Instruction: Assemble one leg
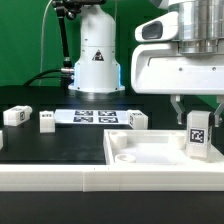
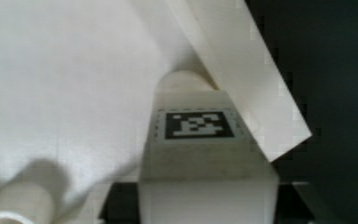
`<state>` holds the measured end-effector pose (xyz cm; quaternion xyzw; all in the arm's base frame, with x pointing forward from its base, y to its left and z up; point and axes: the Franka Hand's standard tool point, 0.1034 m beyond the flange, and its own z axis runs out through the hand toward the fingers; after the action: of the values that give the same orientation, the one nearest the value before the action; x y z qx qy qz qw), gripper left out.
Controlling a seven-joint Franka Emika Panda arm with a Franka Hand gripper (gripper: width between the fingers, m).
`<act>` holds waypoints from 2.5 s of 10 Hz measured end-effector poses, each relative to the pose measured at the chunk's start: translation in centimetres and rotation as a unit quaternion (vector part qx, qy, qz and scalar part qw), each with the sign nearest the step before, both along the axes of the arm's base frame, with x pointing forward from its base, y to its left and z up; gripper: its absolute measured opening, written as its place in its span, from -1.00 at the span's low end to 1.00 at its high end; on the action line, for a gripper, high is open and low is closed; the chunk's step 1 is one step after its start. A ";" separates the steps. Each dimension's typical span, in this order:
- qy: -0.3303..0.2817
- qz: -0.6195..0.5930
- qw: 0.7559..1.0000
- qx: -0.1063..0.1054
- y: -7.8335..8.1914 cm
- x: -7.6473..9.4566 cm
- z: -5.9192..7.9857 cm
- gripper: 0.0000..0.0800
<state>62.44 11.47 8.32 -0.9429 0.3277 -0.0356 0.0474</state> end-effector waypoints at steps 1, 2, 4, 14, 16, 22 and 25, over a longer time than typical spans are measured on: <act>0.003 -0.058 0.998 0.001 0.0 -0.1 0.0 -0.27; 0.007 -0.114 0.994 0.004 0.0 -0.1 0.0 -0.27; 0.011 -0.149 0.989 0.011 -0.2 -0.1 0.0 -0.27; -0.008 0.217 0.976 -0.022 0.0 0.2 0.3 0.62; -0.011 0.292 0.956 -0.028 0.7 0.0 0.3 0.62; -0.021 0.380 0.924 -0.035 1.3 -0.1 0.2 -0.02; -0.020 0.356 0.934 -0.035 0.8 0.0 0.2 -0.25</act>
Offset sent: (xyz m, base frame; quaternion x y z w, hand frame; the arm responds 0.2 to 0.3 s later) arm 0.0008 -0.0054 -0.0017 -0.0131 -0.0268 0.1058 0.9939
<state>62.45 12.31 8.55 -0.9979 -0.0321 -0.0470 0.0309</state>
